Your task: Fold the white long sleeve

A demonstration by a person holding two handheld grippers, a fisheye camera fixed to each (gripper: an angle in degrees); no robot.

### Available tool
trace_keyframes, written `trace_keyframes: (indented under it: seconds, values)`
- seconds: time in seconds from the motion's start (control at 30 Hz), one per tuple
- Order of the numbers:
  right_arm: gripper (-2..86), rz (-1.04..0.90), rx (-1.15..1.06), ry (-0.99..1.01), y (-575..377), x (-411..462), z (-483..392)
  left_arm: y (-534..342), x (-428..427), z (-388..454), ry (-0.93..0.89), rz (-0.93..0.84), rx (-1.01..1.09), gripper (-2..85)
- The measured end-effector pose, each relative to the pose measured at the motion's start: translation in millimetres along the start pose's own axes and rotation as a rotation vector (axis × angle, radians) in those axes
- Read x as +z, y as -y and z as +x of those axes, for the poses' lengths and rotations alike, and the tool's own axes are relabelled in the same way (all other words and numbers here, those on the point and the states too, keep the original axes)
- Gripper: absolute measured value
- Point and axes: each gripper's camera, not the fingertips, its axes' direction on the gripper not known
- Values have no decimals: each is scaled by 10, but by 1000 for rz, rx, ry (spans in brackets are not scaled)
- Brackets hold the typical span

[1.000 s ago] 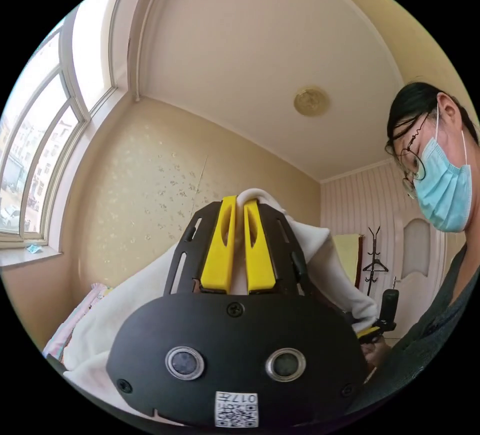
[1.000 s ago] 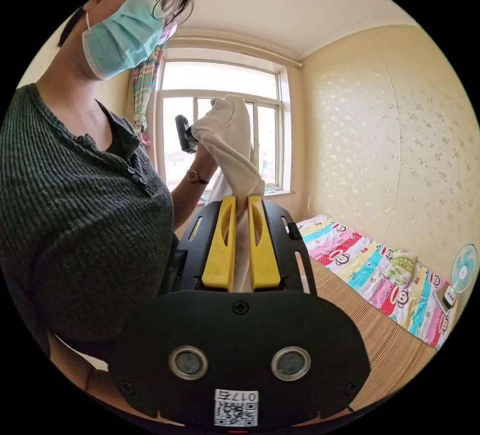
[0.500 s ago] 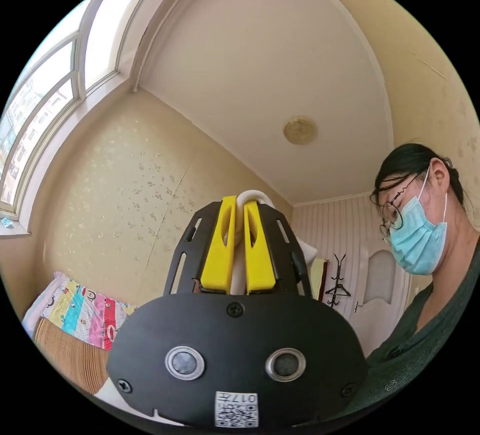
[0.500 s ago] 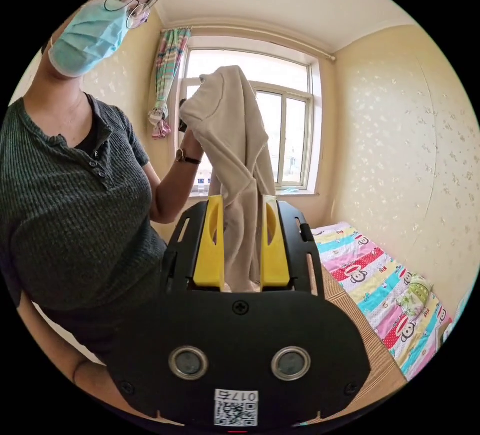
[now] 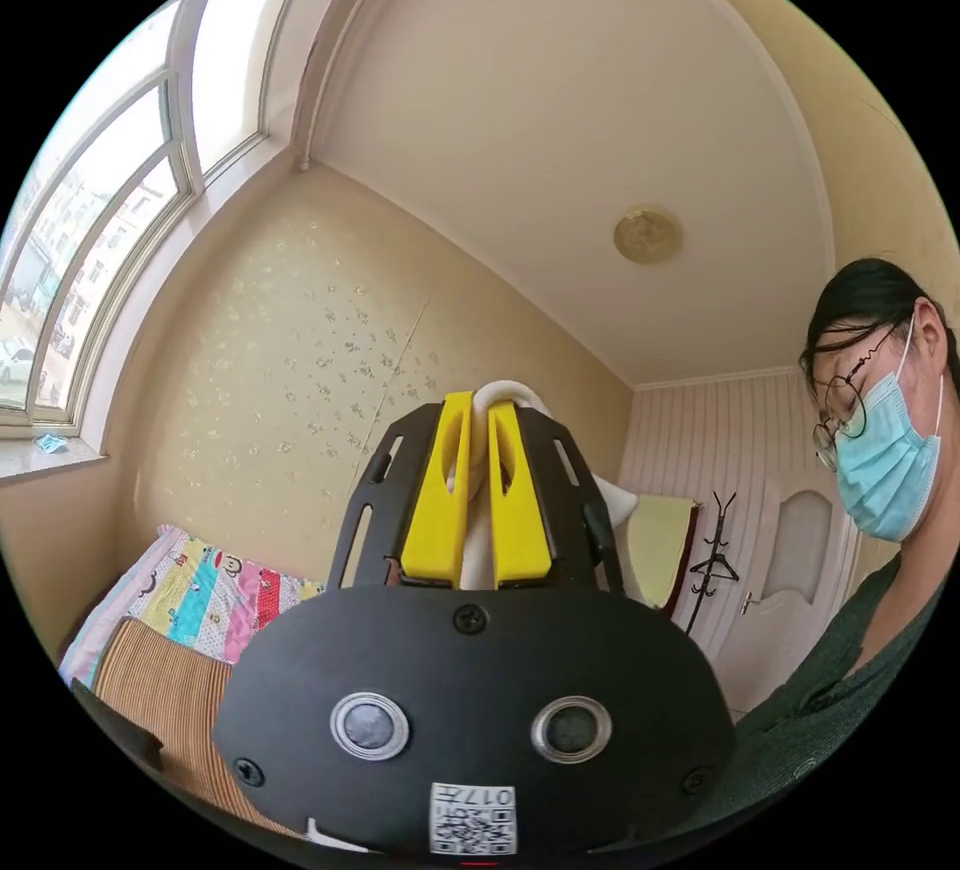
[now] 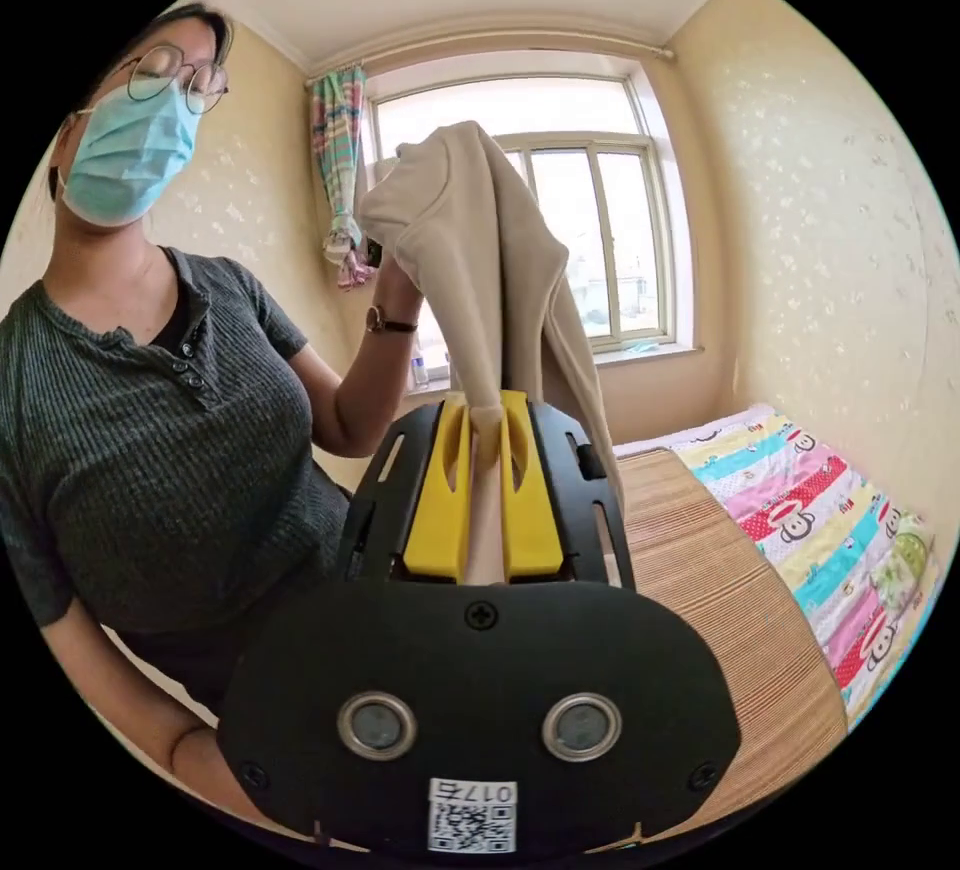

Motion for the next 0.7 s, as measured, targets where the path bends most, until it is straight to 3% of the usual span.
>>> trace_keyframes:
  seconds: [0.1, 0.2, 0.33, 0.5, 0.6, 0.7]
  values:
    - [37, 95, 53, -102, 53, -487, 17, 238, 165, -217, -84, -252, 154, 11]
    - [32, 81, 76, -206, 87, -718, -52, 210, 116, -305, -193, -395, 334, 6]
    - [29, 201, 166, -153, 31, -1097, -56, 187, 93, -475, -335, -577, 363, 1]
    - [31, 282, 193, -263, 474, -1484, -143, 619, 566, -1028, -381, -737, 189, 3]
    - [37, 132, 324, -518, 1075, -1377, 192, 815, 1344, -1701, -355, -790, 37, 4]
    - [50, -69, 524, -679, 1416, -1078, 1291, 609, 2524, -2665, -236, -953, -86, 9]
